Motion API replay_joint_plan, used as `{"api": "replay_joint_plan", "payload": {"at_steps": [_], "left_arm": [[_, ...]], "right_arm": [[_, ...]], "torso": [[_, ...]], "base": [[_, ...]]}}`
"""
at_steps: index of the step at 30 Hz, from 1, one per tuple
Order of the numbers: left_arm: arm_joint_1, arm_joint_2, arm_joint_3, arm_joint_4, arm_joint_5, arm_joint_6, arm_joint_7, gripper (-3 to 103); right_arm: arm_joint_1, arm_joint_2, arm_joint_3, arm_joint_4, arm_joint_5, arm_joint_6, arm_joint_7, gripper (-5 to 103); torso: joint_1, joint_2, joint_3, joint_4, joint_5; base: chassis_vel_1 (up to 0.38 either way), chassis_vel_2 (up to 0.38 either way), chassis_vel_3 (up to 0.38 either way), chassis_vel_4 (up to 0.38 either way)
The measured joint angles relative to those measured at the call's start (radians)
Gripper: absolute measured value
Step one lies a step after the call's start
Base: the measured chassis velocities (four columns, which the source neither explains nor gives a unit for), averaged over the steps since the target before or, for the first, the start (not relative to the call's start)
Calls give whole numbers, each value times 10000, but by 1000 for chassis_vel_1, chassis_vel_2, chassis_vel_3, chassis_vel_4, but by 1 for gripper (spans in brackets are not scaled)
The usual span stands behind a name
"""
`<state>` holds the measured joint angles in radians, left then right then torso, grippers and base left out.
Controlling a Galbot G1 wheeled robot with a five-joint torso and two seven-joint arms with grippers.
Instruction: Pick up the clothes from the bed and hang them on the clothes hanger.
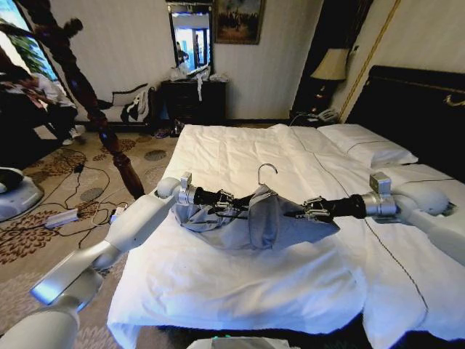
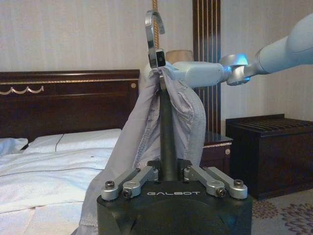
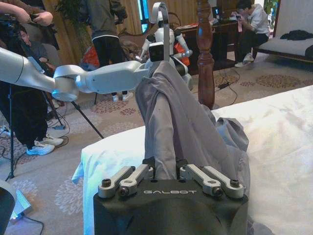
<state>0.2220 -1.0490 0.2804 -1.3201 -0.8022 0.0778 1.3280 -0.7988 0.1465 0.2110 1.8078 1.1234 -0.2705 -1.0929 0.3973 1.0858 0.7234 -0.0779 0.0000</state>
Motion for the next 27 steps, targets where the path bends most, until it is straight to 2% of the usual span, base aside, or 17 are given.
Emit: {"api": "replay_joint_plan", "payload": {"at_steps": [27], "left_arm": [[-29,102,-120,-177,-52,-81,40,15]], "right_arm": [[-6,23,-18,15,86,-20,60,16]], "torso": [[0,0,0,0,0]], "base": [[0,0,0,0]]}}
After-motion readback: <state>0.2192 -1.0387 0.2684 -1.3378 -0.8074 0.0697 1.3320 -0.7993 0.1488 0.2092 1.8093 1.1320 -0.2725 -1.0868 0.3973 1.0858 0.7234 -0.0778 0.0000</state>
